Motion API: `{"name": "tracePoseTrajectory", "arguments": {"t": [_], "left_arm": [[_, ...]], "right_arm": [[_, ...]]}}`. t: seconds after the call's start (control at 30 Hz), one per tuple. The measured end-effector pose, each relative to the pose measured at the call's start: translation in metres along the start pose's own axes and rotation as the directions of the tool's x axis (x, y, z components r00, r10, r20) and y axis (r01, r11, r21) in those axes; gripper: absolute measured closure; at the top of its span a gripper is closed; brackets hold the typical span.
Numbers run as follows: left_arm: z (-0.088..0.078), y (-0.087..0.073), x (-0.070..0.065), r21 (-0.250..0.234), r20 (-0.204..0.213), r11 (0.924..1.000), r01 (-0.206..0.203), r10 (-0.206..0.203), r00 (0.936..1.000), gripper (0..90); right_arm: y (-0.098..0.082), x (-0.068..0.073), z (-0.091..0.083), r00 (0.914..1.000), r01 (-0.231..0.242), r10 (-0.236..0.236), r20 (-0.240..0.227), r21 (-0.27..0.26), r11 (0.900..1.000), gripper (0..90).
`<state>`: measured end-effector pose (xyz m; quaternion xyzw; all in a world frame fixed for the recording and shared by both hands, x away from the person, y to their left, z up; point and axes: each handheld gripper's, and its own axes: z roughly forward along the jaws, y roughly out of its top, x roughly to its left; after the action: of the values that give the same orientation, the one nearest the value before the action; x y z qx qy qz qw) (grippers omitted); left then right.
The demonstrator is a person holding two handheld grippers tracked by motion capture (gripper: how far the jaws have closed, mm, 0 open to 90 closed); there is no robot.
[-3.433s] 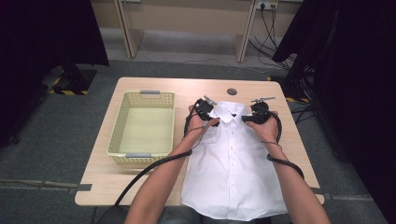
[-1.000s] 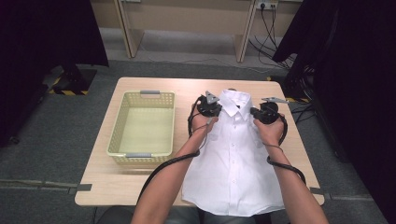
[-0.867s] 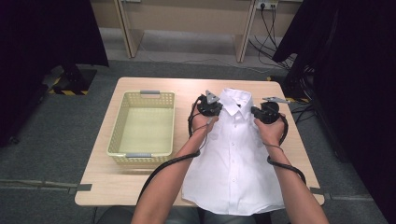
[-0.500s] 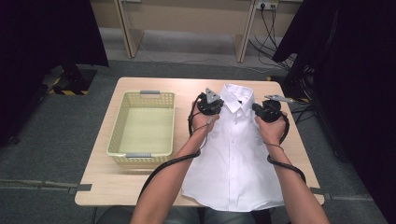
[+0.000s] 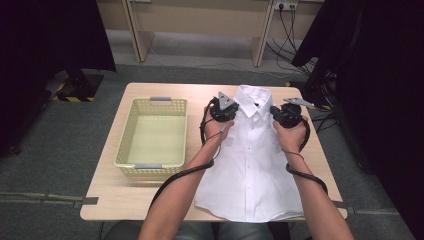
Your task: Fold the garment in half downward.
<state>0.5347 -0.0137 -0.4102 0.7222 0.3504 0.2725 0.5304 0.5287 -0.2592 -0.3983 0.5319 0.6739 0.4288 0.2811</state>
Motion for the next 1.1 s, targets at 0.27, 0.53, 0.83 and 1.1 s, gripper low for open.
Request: {"name": "tracePoseTrajectory", "arguments": {"t": [0.27,0.53,0.83,1.1], "left_arm": [[-0.004,0.006,0.001,-0.016,-0.005,0.9999,0.0,-0.001,1.0,85.6],[-0.006,0.011,0.002,-0.03,-0.011,0.9995,0.001,-0.001,0.9999,85.7],[-0.009,0.018,0.002,-0.045,-0.016,0.999,-0.006,0.006,0.9999,85.7],[-0.012,0.027,0.002,-0.069,-0.019,0.9974,-0.02,0.018,0.9996,85.7]], "right_arm": [[0.006,0.003,-0.002,1.0,0.006,-0.006,0.004,-0.02,1.0,88.7],[0.012,0.005,-0.006,0.9999,0.014,-0.014,0.006,-0.038,0.999,88.6],[0.019,0.006,-0.009,0.9998,0.017,-0.017,0.006,-0.052,0.999,88.7],[0.027,0.007,-0.013,0.9996,0.026,-0.026,0.009,-0.069,0.997,88.7]]}}
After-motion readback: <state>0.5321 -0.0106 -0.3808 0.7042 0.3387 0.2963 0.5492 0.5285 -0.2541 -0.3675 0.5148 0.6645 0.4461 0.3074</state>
